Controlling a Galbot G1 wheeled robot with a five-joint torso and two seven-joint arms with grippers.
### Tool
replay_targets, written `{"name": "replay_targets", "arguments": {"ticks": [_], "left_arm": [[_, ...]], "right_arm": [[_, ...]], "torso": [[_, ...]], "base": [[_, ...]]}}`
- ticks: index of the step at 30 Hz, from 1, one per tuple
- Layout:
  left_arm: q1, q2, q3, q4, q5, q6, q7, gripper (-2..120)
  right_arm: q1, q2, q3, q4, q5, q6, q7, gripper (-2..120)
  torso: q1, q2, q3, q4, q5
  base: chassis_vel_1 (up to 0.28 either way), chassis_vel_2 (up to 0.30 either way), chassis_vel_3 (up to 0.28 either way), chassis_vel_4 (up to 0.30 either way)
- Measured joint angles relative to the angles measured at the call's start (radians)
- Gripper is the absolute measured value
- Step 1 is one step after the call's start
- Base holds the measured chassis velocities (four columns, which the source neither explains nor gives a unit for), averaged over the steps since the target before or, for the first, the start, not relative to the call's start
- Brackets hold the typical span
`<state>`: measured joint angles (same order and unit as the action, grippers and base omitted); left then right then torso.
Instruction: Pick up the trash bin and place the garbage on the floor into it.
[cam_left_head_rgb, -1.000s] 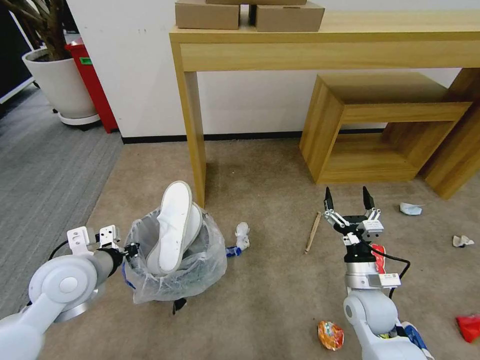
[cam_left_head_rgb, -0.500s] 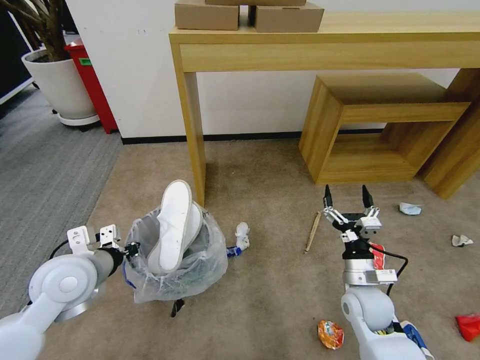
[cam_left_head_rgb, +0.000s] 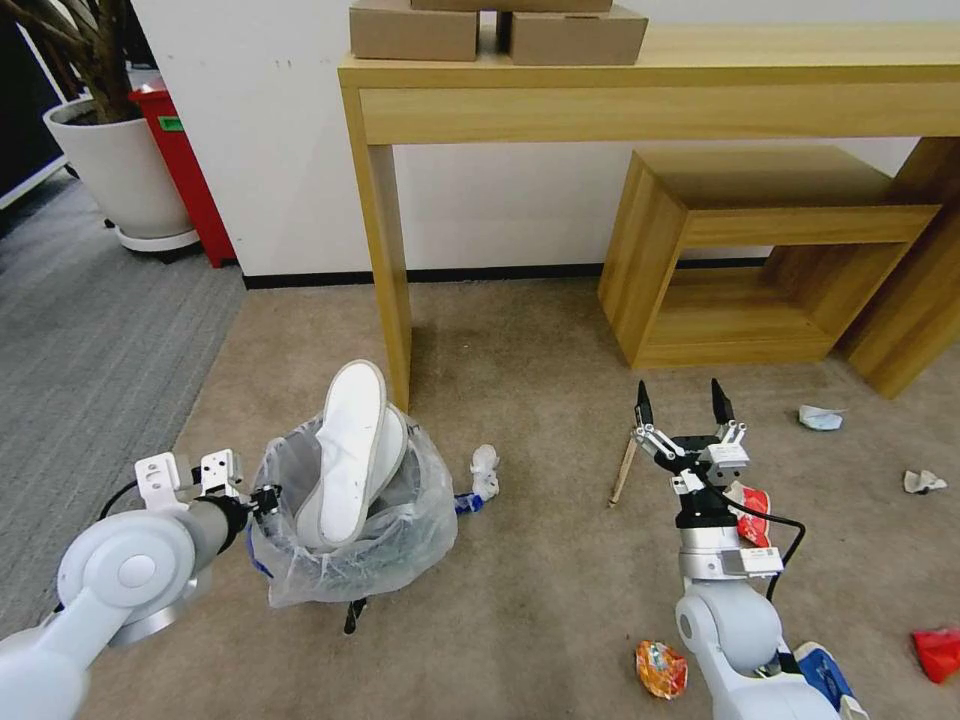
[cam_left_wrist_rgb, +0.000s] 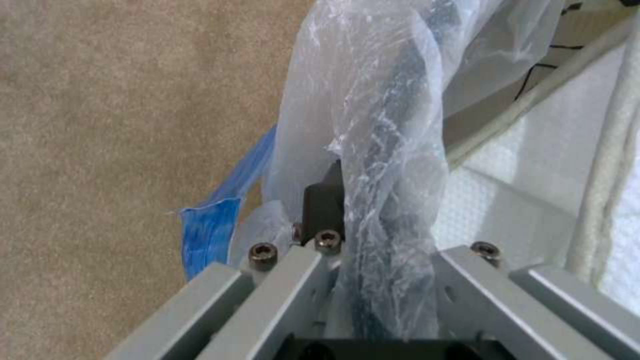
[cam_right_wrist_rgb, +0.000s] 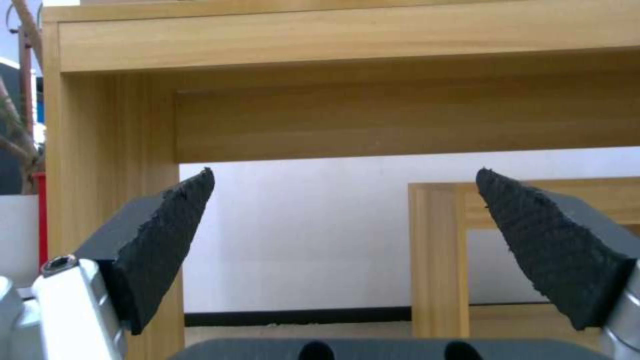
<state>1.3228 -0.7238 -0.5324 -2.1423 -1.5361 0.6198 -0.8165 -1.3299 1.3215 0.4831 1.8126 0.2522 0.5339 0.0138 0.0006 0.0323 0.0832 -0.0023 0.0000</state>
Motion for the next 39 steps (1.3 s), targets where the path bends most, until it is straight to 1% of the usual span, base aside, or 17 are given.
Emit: {"name": "replay_targets", "arguments": {"ticks": [4, 10, 13, 16, 18, 21, 22, 23, 24, 27, 32, 39], "left_arm": [[-0.001, -0.002, 0.002, 0.000, 0.001, 0.000, 0.000, 0], [-0.008, 0.006, 0.003, 0.003, -0.003, 0.000, 0.000, 0], [-0.011, 0.004, 0.005, 0.006, -0.003, 0.000, -0.001, 0], [-0.012, -0.001, 0.009, 0.009, -0.003, 0.000, -0.001, 0], [-0.013, -0.004, 0.012, 0.014, 0.000, 0.000, -0.001, 0], [-0.015, -0.006, 0.015, 0.016, 0.001, 0.000, -0.001, 0], [-0.018, -0.006, 0.015, 0.017, 0.001, 0.000, -0.001, 0], [-0.020, -0.005, 0.016, 0.017, 0.001, 0.000, -0.001, 0], [-0.021, -0.004, 0.016, 0.018, 0.000, 0.000, -0.001, 0], [-0.023, -0.001, 0.016, 0.018, -0.002, 0.000, -0.001, 0], [-0.024, 0.003, 0.013, 0.020, -0.006, 0.000, -0.002, 0], [-0.021, 0.009, 0.008, 0.021, -0.008, 0.001, -0.005, 0]], "right_arm": [[0.006, 0.002, -0.006, -0.005, -0.001, 0.002, -0.004, 100], [0.022, 0.001, -0.013, -0.017, -0.001, 0.002, -0.005, 100], [0.029, -0.001, -0.019, -0.019, -0.001, -0.004, -0.002, 100], [0.034, -0.002, -0.022, -0.023, -0.006, -0.005, 0.003, 100], [0.038, -0.003, -0.026, -0.028, -0.014, -0.002, 0.013, 100], [0.040, -0.006, -0.027, -0.030, -0.013, 0.003, 0.013, 100], [0.042, -0.008, -0.027, -0.032, -0.013, 0.003, 0.013, 100], [0.044, -0.010, -0.027, -0.033, -0.011, 0.003, 0.013, 100], [0.046, -0.012, -0.026, -0.033, -0.010, 0.004, 0.013, 100], [0.050, -0.013, -0.026, -0.033, -0.008, 0.003, 0.014, 100], [0.062, -0.019, -0.033, -0.026, -0.014, -0.016, 0.037, 100], [0.071, -0.028, -0.041, -0.024, -0.015, -0.031, 0.050, 100]], "torso": [[0.000, 0.000, 0.000, 0.0000, -0.0001], [0.000, 0.000, 0.000, 0.0000, -0.0001], [0.000, 0.000, 0.000, 0.0001, 0.0002], [0.000, 0.000, 0.000, -0.0001, -0.0005], [0.000, 0.000, 0.000, 0.0000, 0.0002], [0.000, 0.000, 0.000, 0.0000, -0.0004], [0.000, 0.000, 0.001, 0.0003, 0.0004], [0.000, 0.000, 0.001, -0.0003, 0.0001], [0.000, 0.000, 0.001, -0.0003, -0.0004], [0.000, 0.000, 0.000, -0.0002, 0.0002], [0.000, 0.000, 0.000, 0.0003, 0.0001], [0.000, 0.000, 0.000, 0.0000, 0.0000]], "base": [[-0.041, 0.054, 0.032, -0.024], [-0.144, 0.130, 0.151, -0.128], [-0.210, 0.201, 0.228, -0.228], [-0.243, 0.236, 0.233, -0.245], [-0.247, 0.252, 0.248, -0.257], [-0.222, 0.231, 0.249, -0.233], [-0.187, 0.211, 0.157, -0.176], [-0.132, 0.145, 0.157, -0.084], [-0.132, 0.055, 0.053, -0.084], [-0.058, 0.037, 0.014, -0.040], [0.021, -0.016, -0.025, 0.017], [0.000, 0.000, 0.000, 0.000]]}}
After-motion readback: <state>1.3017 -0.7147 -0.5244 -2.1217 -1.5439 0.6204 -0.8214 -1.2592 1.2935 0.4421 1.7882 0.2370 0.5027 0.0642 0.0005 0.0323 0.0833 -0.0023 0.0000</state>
